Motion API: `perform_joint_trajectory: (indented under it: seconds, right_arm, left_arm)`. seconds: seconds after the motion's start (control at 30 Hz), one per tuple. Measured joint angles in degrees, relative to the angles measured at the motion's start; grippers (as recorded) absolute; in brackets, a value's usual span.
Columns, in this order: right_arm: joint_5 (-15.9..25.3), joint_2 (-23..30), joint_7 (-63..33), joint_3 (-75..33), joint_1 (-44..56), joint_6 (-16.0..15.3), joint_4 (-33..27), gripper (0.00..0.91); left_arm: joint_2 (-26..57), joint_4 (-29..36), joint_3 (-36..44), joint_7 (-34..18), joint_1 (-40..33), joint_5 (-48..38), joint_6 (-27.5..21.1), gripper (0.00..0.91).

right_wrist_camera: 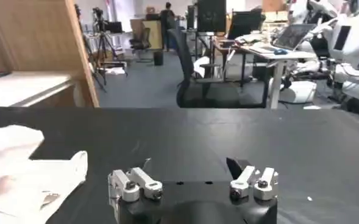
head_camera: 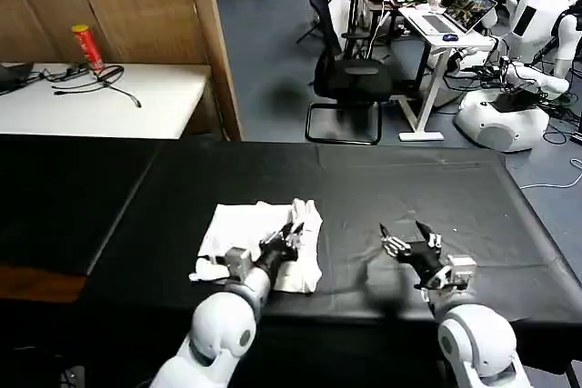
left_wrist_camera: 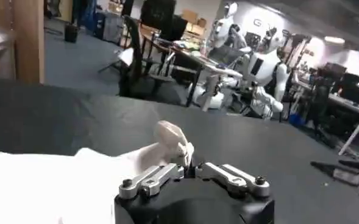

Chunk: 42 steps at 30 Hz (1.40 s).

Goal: Fold and organize the clothes.

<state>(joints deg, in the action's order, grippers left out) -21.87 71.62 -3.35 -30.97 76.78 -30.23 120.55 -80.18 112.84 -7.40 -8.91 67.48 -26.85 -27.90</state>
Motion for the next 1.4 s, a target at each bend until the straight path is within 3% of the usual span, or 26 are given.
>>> perform_joint_trajectory:
  seconds: [0.17,0.37,0.63,0.93,1.07,1.3,1.37,1.4]
  right_arm:
    - [-0.61,-0.46,0.74,2.47,-1.24,0.14,-0.83,0.878]
    - [0.47,-0.34,0.86,7.58,-4.06,-0.04,-3.0,0.878]
    - [6.4,1.15,2.47,16.77,-9.6,-0.03,-8.27,0.878]
    - [15.83,1.54,0.39,19.55,-10.61,-1.55,-12.48,0.878]
    - [13.27,1.93,0.41,18.03,-9.51,-0.5,-11.5,0.878]
    - [1.27,2.39,0.05,13.57,-7.18,1.03,-6.24,0.878]
    - [0.07,2.36,-0.01,12.71,-6.89,1.13,-5.08,0.878]
    - [-0.36,2.36,-0.04,12.42,-6.78,1.15,-4.72,0.878]
  left_arm:
    - [-0.38,0.98,-0.47,0.52,0.15,-4.71,0.55,0.878]
    - [3.06,1.91,-3.82,2.61,0.9,1.3,3.23,0.878]
    - [10.3,0.12,-11.83,2.94,4.15,3.8,6.52,0.878]
    - [11.53,-3.5,-17.89,3.8,5.89,2.17,7.88,0.878]
    - [11.28,-5.61,-19.63,4.26,5.72,-0.28,8.19,0.878]
    - [10.96,-7.9,-21.64,5.41,5.99,-10.66,6.84,0.878]
    - [10.56,-8.09,-21.86,5.76,6.08,-12.75,6.78,0.751]
    - [10.36,-8.2,-21.85,6.02,6.12,-13.47,6.78,0.575]
